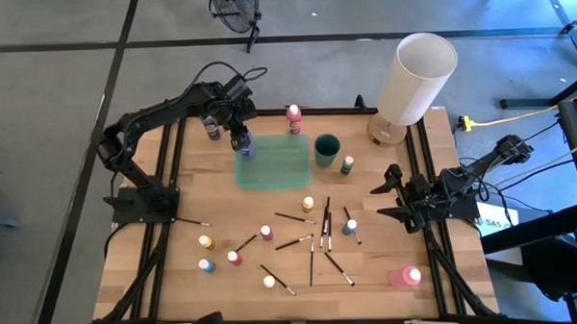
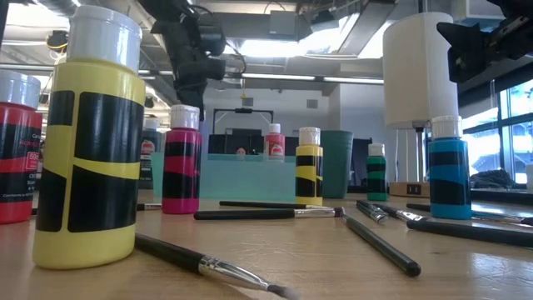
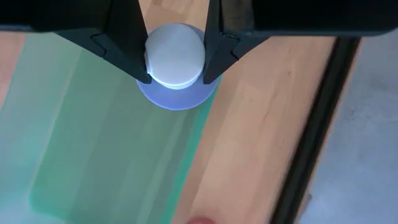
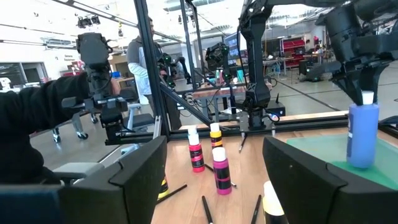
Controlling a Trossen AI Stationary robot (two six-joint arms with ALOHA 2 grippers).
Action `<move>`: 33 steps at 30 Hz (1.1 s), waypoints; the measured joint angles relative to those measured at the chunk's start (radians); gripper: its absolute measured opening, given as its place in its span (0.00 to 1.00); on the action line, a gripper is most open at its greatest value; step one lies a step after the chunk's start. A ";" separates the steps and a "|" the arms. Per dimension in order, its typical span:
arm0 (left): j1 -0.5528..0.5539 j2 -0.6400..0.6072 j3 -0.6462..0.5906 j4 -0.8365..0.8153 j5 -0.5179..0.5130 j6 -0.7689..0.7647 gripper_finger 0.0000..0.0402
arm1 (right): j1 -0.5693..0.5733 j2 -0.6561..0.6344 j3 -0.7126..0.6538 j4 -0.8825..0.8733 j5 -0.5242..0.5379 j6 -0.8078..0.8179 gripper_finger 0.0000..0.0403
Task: Pick & Place Paint Supplies
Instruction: Put the big light blue paint bottle into the green bin
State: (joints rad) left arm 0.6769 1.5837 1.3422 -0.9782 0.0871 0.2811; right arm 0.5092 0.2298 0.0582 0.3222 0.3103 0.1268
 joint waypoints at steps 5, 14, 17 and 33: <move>0.000 -0.012 -0.037 0.030 0.007 0.020 0.29 | 0.000 0.000 0.000 -0.004 0.000 0.000 0.67; 0.000 -0.029 -0.043 0.034 0.002 0.018 0.33 | 0.000 0.000 0.000 -0.003 0.000 0.000 0.67; -0.005 -0.030 -0.043 0.031 -0.001 0.004 0.39 | 0.000 0.000 0.000 -0.003 0.001 0.000 0.67; -0.037 -0.031 -0.043 0.032 -0.004 0.002 0.43 | 0.000 0.000 0.000 -0.004 0.001 0.000 0.67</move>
State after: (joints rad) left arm 0.6403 1.5532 1.2989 -0.9466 0.0834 0.2836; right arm 0.5093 0.2298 0.0582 0.3183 0.3111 0.1268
